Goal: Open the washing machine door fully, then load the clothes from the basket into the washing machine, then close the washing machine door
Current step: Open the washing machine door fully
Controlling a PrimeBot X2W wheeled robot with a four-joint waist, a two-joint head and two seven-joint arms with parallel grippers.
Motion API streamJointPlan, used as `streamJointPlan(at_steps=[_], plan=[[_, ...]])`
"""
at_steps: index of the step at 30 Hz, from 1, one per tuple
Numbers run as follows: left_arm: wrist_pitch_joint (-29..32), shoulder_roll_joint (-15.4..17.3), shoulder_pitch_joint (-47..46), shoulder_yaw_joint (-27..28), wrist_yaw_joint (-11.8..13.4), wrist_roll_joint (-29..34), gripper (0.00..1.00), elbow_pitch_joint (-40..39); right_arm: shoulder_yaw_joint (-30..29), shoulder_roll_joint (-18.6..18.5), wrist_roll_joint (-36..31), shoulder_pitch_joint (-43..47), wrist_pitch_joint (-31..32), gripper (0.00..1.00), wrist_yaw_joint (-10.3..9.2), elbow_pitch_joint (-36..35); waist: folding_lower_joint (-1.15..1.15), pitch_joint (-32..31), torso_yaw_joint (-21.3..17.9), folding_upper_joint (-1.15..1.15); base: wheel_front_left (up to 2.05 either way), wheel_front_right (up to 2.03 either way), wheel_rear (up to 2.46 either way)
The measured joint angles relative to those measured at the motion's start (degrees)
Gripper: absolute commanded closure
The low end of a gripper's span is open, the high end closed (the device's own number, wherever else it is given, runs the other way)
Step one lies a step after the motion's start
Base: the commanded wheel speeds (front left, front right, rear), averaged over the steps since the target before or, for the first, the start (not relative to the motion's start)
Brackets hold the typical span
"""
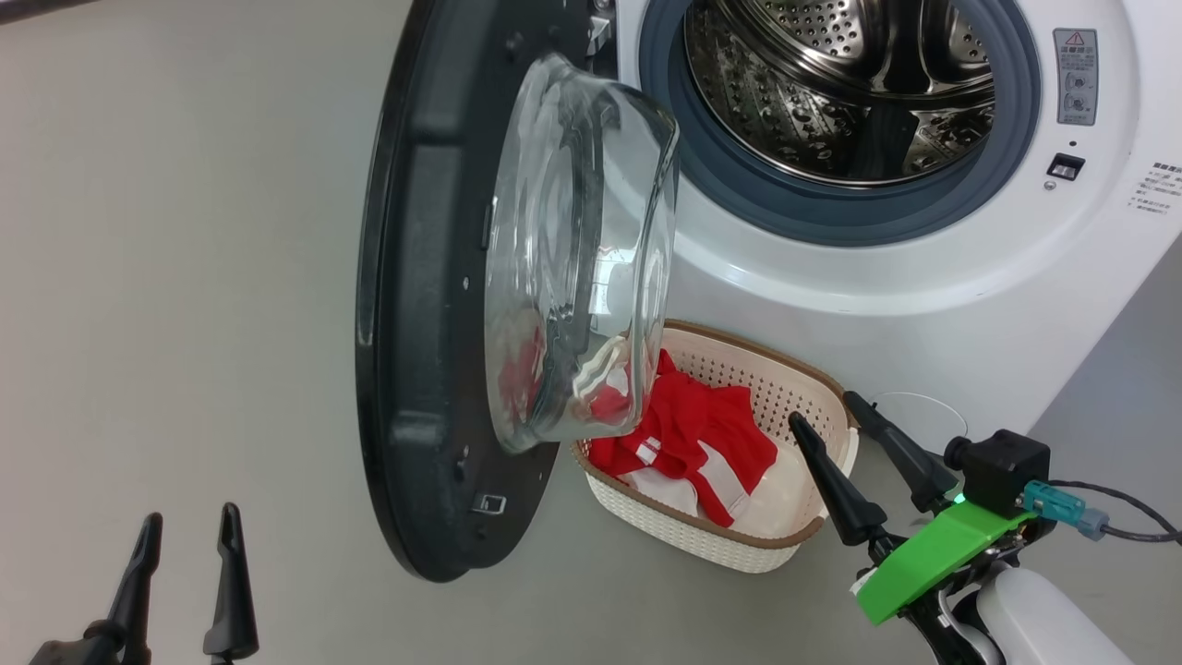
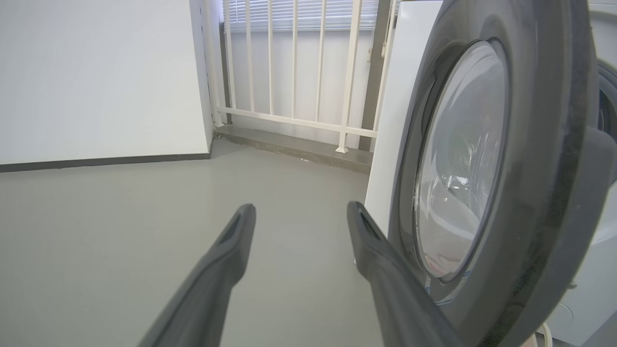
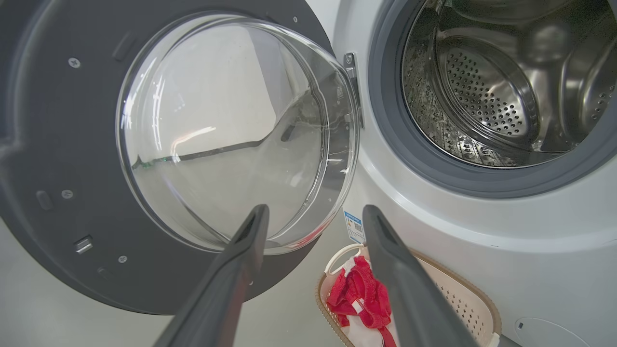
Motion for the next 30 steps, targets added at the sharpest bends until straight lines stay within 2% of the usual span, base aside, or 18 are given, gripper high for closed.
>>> streamJointPlan(at_steps=[8,30], plan=[[0.0,0.26,0.07,-0.08,0.0,-0.01,0.0,0.52,-2.27,1.64,-4.94,1.71,0.0,0.0,0.0,-1.14,0.0,-0.6,-0.26,0.0,0.0,0.0,0.0],[0.0,0.22,-0.09,0.22,0.0,-0.19,0.0,0.96,-3.03,1.87,-6.04,2.01,0.0,0.0,0.0,-1.58,0.0,0.77,-0.43,0.0,0.0,0.0,0.0]])
